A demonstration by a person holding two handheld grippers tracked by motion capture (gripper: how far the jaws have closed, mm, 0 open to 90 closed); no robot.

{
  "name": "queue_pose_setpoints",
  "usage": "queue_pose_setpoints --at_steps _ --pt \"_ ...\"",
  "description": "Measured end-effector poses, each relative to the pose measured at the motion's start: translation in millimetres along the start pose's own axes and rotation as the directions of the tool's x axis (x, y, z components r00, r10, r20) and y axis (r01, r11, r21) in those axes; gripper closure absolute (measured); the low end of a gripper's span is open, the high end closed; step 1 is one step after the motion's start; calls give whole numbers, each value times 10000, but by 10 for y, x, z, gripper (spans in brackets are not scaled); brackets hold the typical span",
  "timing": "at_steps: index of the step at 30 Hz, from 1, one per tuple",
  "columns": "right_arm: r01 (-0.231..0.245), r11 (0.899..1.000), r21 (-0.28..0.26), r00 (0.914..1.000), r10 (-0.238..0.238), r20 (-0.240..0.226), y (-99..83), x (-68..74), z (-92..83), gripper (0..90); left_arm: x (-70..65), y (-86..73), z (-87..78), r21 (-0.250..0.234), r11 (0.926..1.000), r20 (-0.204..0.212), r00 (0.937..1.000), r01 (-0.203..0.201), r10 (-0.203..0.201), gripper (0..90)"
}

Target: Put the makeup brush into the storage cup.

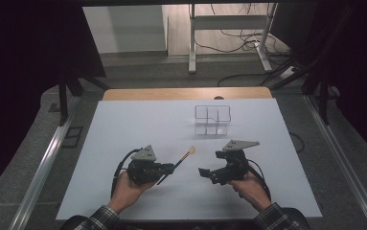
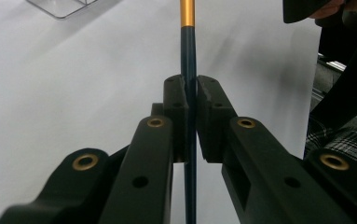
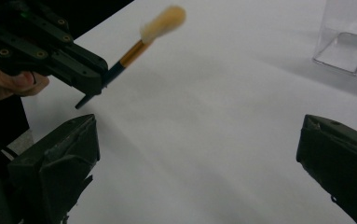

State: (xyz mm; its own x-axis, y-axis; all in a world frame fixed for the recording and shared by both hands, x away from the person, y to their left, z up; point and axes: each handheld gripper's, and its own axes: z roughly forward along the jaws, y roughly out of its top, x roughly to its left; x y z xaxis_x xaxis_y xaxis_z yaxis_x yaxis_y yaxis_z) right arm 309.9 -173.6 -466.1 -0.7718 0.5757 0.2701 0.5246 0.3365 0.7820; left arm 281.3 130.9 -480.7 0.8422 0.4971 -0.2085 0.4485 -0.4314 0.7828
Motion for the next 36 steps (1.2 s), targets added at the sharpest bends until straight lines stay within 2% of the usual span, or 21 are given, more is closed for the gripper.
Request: queue_pose_setpoints --at_steps 7,16,25,29,36 --pt "50 10000 -4 9999 -50 -166 53 46 100 0 1 14 50 52 10000 58 10000 -75 75 836" --pt "-248 9997 -90 9971 241 -722 115 70 171 0 -26 39 113 53 9996 161 9995 -277 277 836" --pt "-425 9991 86 9950 431 -901 163 89 249 19 -73 62 128 -103 9985 382 9978 -530 533 836" --pt "-484 9987 139 9937 495 -1004 184 88 262 102 -92 67 128 -221 9983 471 9974 -544 554 836" --pt "-386 9991 160 9897 405 -1376 219 115 256 373 -104 71 125 -240 9979 496 9968 -609 620 836"
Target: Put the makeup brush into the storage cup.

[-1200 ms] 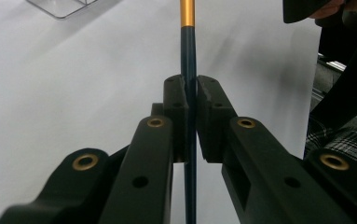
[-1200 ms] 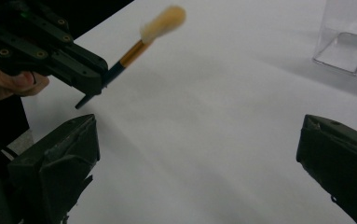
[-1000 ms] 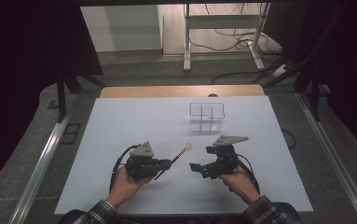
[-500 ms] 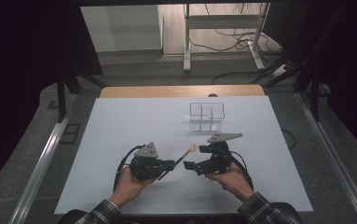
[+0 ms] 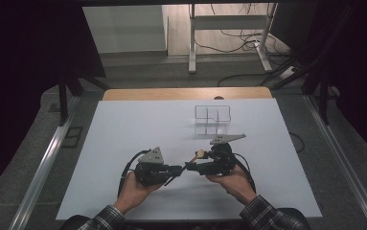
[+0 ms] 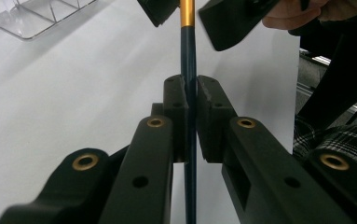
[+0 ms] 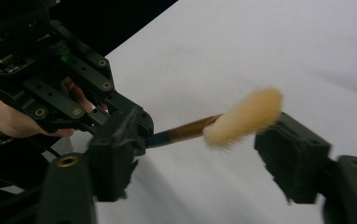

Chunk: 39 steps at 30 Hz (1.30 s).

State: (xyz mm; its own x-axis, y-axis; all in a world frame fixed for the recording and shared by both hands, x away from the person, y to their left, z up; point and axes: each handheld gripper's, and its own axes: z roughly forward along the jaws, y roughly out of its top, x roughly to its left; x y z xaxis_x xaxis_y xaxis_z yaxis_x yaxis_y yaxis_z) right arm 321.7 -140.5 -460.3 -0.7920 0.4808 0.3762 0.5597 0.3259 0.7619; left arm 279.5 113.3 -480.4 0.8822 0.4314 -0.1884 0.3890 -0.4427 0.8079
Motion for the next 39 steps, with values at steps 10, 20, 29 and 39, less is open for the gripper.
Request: queue_pose_setpoints --at_steps 10,20,29,39 --pt "-798 9968 -102 9905 782 -1134 10 -28 7 817 -36 4 37 169 9995 19 9996 -272 272 831" --pt "-879 9959 -210 9910 853 -1030 40 -7 -38 841 -45 27 48 133 9998 -473 9987 -170 177 405" --pt "-581 9980 -242 9946 558 -877 36 15 -41 841 -25 6 100 435 9990 -719 9973 -124 155 171" --pt "-543 9974 -464 9963 510 -689 35 -3 -94 840 33 -26 73 584 9975 -832 9959 393 -343 33"
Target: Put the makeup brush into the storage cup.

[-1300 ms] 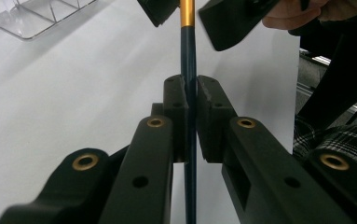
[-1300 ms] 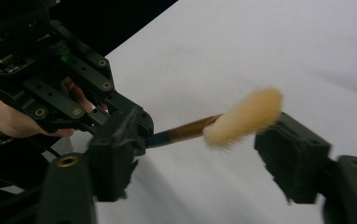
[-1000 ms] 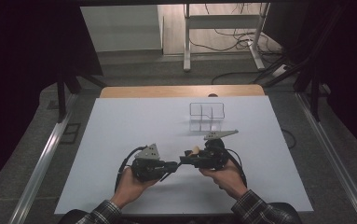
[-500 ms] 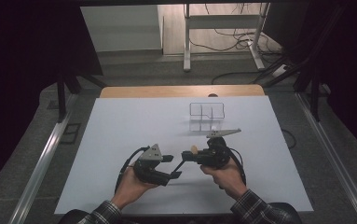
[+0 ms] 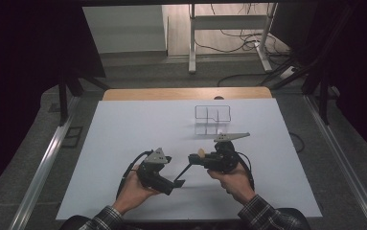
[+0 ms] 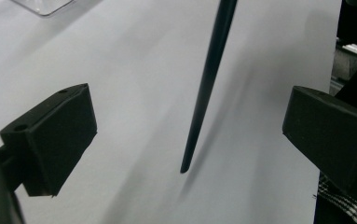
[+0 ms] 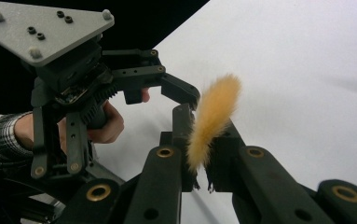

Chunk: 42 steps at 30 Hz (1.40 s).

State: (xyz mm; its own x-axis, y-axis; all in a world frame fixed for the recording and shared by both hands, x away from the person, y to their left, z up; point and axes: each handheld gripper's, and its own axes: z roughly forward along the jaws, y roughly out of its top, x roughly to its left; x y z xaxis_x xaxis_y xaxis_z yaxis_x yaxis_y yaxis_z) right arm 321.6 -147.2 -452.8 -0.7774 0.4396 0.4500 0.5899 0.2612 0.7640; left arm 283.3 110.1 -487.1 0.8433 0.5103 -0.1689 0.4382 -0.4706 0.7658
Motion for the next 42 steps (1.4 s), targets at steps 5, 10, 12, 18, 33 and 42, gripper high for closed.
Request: queue_pose_setpoints --at_steps 5,10,12,18,33,42 --pt "66 9999 -151 9999 -64 121 6 -10 -47 840 29 -19 -62 14 10000 -77 9999 92 -92 20" --pt "260 9994 -212 9992 -253 304 9 -28 -91 840 57 -44 -108 106 9998 -266 9995 169 -166 22" --pt "307 9992 -238 9988 -298 381 7 -35 -103 840 71 -56 -127 144 9997 -360 9992 189 -183 21" --pt "430 9985 -327 9971 -408 643 11 -64 -161 840 106 -102 -159 537 9986 -509 9987 -21 48 13" --pt "567 9968 -564 9934 -506 1033 18 -120 -272 839 165 -173 -242 659 9978 -760 9970 -88 138 1" --pt "674 9956 -646 9908 -592 1217 25 -142 -309 839 218 -234 -350 611 9981 -909 9959 27 29 3"
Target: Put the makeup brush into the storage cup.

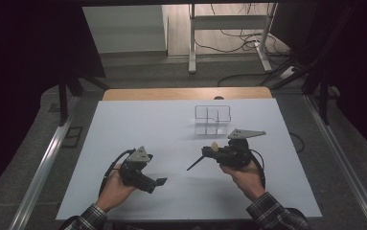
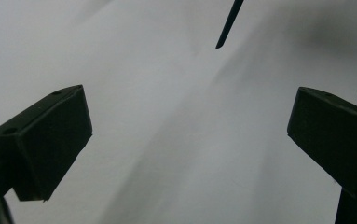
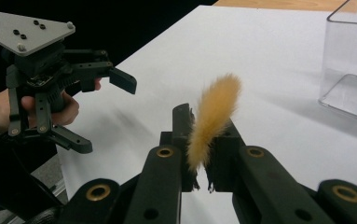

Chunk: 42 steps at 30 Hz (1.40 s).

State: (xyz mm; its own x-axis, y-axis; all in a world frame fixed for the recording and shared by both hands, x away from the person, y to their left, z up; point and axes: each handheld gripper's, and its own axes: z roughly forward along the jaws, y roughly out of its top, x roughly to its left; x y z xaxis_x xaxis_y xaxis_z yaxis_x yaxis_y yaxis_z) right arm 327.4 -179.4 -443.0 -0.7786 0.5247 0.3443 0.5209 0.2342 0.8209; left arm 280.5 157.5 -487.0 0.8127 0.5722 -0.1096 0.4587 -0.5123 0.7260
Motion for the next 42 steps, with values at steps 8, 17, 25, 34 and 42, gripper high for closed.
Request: queue_pose_setpoints --at_steps 8,17,25,34,42 --pt "-14 9999 -127 9999 16 152 18 -31 -46 838 98 -91 -128 82 9998 -594 9981 162 -157 6" --pt "-33 9996 -289 9995 42 319 44 -81 -96 839 202 -213 -273 -130 9985 -1001 9935 529 -539 5" --pt "21 9992 -391 9989 -2 469 76 -118 -122 839 235 -301 -357 -179 9969 -1200 9897 769 -785 5" --pt "50 9987 -509 9981 -18 618 121 -185 -138 839 263 -405 -468 -306 9934 -1503 9821 1104 -1137 5" --pt "52 9975 -711 9973 1 738 172 -240 -151 839 256 -458 -514 -241 9924 -1706 9777 1204 -1228 4"
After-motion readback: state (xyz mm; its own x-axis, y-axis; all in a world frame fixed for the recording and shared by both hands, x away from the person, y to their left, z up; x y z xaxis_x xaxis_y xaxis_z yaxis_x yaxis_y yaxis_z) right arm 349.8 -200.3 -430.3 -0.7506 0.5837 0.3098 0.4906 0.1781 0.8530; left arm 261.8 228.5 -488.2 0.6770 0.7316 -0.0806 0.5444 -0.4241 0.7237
